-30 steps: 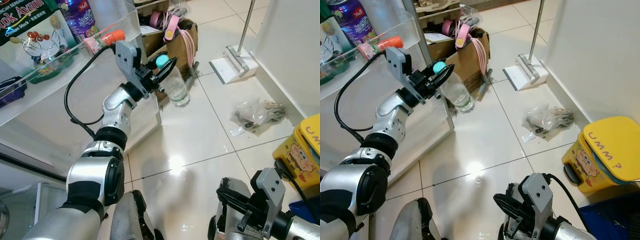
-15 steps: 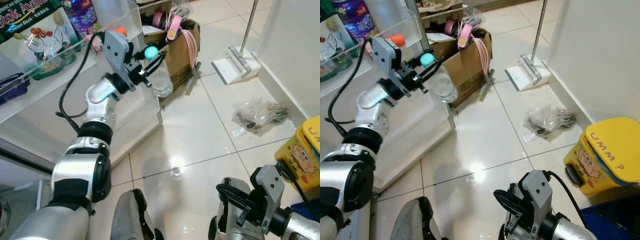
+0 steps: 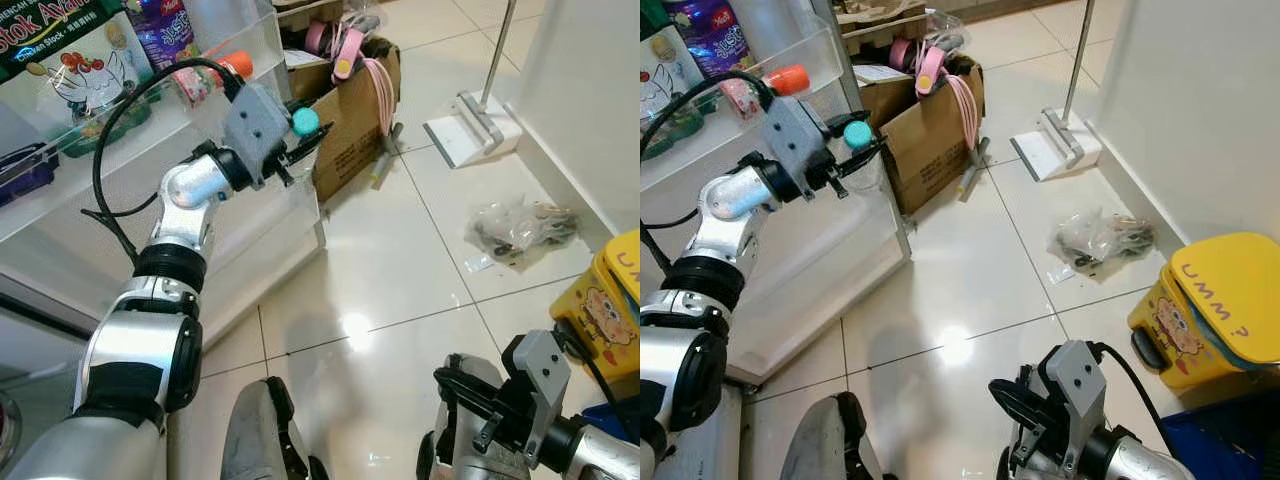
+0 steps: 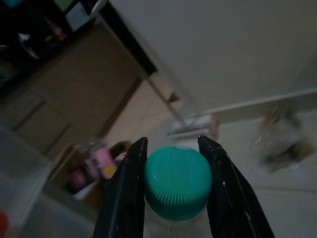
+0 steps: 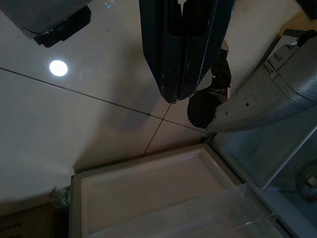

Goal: Restocking fridge

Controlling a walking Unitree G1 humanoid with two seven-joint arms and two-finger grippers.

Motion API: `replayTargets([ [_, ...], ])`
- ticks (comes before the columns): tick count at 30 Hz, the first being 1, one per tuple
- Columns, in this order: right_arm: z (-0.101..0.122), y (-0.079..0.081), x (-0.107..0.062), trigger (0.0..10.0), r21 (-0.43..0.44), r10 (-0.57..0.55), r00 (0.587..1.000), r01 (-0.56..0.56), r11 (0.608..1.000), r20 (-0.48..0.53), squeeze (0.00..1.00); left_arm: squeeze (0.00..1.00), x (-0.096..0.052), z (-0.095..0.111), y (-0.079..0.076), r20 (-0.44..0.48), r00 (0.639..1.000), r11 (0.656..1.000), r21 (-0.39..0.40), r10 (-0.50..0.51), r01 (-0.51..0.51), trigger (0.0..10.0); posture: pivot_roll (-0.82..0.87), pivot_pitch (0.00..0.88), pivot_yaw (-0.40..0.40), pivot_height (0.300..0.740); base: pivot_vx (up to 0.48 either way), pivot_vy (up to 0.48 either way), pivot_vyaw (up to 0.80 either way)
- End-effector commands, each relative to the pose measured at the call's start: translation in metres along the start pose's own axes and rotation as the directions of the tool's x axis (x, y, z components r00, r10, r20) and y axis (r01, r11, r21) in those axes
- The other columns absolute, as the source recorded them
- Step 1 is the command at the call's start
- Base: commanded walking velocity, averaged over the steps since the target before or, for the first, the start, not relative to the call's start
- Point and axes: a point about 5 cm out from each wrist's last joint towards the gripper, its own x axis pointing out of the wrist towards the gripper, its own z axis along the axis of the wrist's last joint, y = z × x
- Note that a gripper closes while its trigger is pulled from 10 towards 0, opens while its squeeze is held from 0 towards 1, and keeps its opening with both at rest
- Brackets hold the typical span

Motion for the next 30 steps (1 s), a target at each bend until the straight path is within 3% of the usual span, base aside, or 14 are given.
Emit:
replayTargets([
  [1, -0.006, 0.002, -0.002, 10.0, 0.016, 0.000, 1.000, 0.000, 1.000, -0.011, 0.00, 0.00, -0.010, -0.002, 0.005, -0.018, 1.000, 0.998, 0.065, 0.013, -0.012, 10.0, -0.13, 0.288, 0.125, 0.417, 0.000, 0.000, 0.00],
  [6, -0.007, 0.001, -0.003, 10.0, 0.016, -0.005, 1.000, 0.005, 1.000, -0.014, 0.00, 0.00, -0.012, -0.005, 0.005, -0.051, 0.996, 0.990, 0.126, 0.074, -0.067, 10.0, -0.14, 0.289, 0.126, 0.417, 0.000, 0.000, 0.00],
  [9, -0.007, 0.000, -0.004, 10.0, 0.014, -0.012, 1.000, 0.012, 1.000, -0.015, 0.00, 0.00, -0.016, -0.011, 0.004, -0.059, 0.988, 0.986, 0.097, 0.142, -0.136, 10.0, -0.14, 0.289, 0.127, 0.417, 0.000, 0.000, 0.00],
  [15, -0.007, 0.002, -0.005, 10.0, 0.017, -0.014, 1.000, 0.014, 1.000, -0.015, 0.00, 0.00, -0.019, -0.018, -0.001, -0.069, 0.980, 0.982, 0.043, 0.186, -0.183, 10.0, -0.14, 0.295, 0.127, 0.417, 0.000, 0.000, 0.00],
  [25, -0.007, 0.003, -0.006, 10.0, 0.021, -0.014, 1.000, 0.014, 1.000, -0.014, 0.00, 0.00, -0.023, -0.039, -0.023, -0.154, 0.960, 0.967, -0.067, 0.233, -0.245, 10.0, -0.16, 0.304, 0.127, 0.417, 0.000, 0.000, 0.00],
  [30, -0.006, 0.006, -0.009, 10.0, 0.022, -0.011, 1.000, 0.012, 1.000, -0.018, 0.00, 0.00, -0.016, -0.044, -0.038, -0.179, 0.953, 0.959, -0.103, 0.243, -0.264, 10.0, -0.17, 0.319, 0.124, 0.417, 0.000, 0.000, 0.00],
])
